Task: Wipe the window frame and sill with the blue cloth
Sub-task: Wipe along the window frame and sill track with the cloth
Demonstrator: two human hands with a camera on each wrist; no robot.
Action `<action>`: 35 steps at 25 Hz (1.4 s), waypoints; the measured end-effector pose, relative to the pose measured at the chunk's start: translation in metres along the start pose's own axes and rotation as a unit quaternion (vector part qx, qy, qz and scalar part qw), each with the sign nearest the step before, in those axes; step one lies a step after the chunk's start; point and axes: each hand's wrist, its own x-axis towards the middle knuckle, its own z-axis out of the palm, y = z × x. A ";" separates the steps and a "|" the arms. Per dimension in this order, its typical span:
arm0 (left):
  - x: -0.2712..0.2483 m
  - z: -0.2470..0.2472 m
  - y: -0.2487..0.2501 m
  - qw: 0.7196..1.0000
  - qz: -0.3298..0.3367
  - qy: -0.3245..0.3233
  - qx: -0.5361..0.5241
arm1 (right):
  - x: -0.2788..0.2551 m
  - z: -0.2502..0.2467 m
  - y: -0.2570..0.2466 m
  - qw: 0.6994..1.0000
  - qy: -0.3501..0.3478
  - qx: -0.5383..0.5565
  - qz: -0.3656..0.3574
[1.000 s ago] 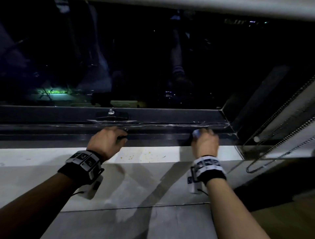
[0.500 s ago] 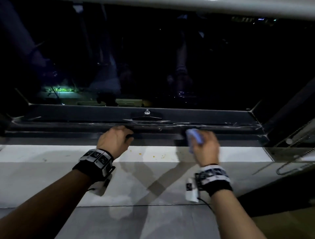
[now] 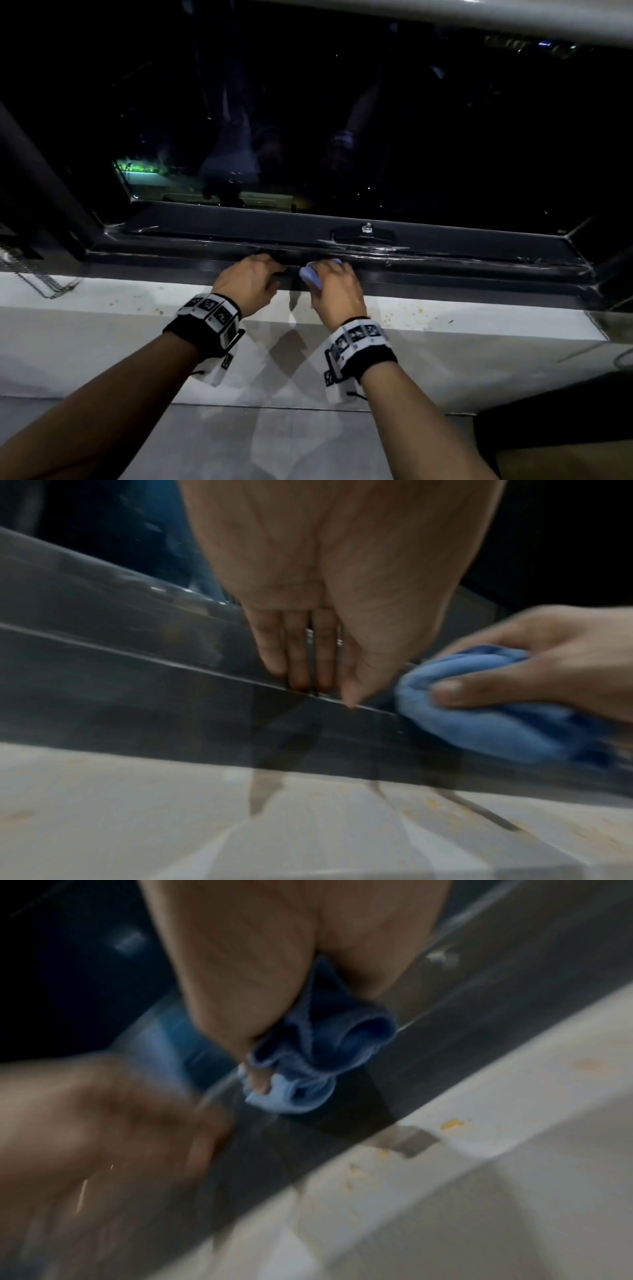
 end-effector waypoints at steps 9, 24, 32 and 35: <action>-0.026 -0.003 -0.084 0.997 -0.027 0.068 0.025 | -0.011 -0.009 0.034 0.962 0.131 -0.170 0.168; -0.057 -0.014 -0.162 0.992 -0.061 0.098 0.043 | 0.011 0.033 -0.045 0.983 0.118 -0.072 0.121; -0.089 -0.006 -0.149 0.919 -0.067 0.144 -0.360 | 0.040 0.061 -0.184 0.961 -0.017 0.271 0.048; -0.101 -0.012 -0.146 0.838 -0.115 0.116 -0.520 | 0.023 0.067 -0.211 0.832 -0.131 0.529 0.100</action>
